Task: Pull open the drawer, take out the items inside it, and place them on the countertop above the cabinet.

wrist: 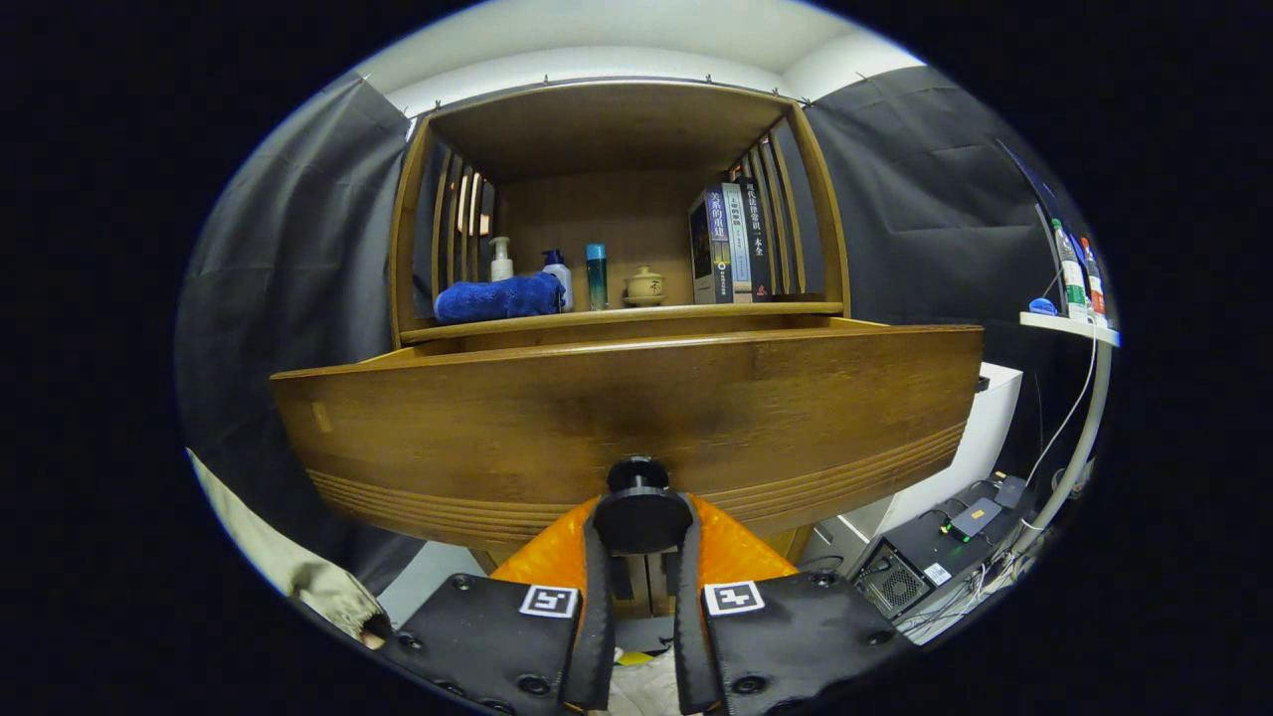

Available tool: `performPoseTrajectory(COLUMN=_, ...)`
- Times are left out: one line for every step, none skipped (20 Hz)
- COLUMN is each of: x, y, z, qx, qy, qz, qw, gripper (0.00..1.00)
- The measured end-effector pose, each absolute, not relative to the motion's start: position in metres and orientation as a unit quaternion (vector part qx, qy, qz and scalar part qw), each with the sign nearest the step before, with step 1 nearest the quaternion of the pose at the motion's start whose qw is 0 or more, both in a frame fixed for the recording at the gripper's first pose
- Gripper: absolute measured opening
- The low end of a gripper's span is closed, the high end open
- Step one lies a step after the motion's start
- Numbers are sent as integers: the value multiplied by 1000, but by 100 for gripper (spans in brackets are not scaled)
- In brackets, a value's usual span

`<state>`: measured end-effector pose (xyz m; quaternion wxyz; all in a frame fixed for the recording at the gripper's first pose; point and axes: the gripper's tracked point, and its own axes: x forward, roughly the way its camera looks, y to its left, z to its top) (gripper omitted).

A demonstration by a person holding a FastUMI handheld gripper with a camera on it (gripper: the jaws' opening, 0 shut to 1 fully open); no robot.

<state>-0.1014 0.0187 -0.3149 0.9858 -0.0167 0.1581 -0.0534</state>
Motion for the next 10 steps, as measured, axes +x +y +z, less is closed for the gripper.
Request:
performPoseTrajectory(x=-104, y=19, z=-315, qx=-17, qy=157, qz=-53, qw=986, gripper=33)
performPoseTrajectory(x=-108, y=19, z=-315, qx=-18, qy=157, qz=-54, qw=986, gripper=32)
performPoseTrajectory(x=-111, y=20, z=-316, qx=-19, qy=158, qz=-53, qw=986, gripper=32)
performPoseTrajectory(x=-116, y=20, z=-317, qx=-20, qy=160, qz=-53, qw=985, gripper=32)
performPoseTrajectory(x=-121, y=20, z=-319, qx=-25, qy=160, qz=-50, qw=986, gripper=32)
performPoseTrajectory(x=-132, y=10, z=-332, qx=-32, qy=182, qz=-77, qw=980, gripper=26)
performPoseTrajectory(x=-147, y=8, z=-323, qx=-19, qy=181, qz=-95, qw=979, gripper=20)
performPoseTrajectory(x=-147, y=3, z=-327, qx=8, qy=159, qz=-82, qw=984, gripper=14)
performPoseTrajectory(x=-156, y=7, z=-322, qx=17, qy=141, qz=-83, qw=986, gripper=8)
performPoseTrajectory(x=-156, y=3, z=-315, qx=3, qy=133, qz=-89, qw=987, gripper=8)
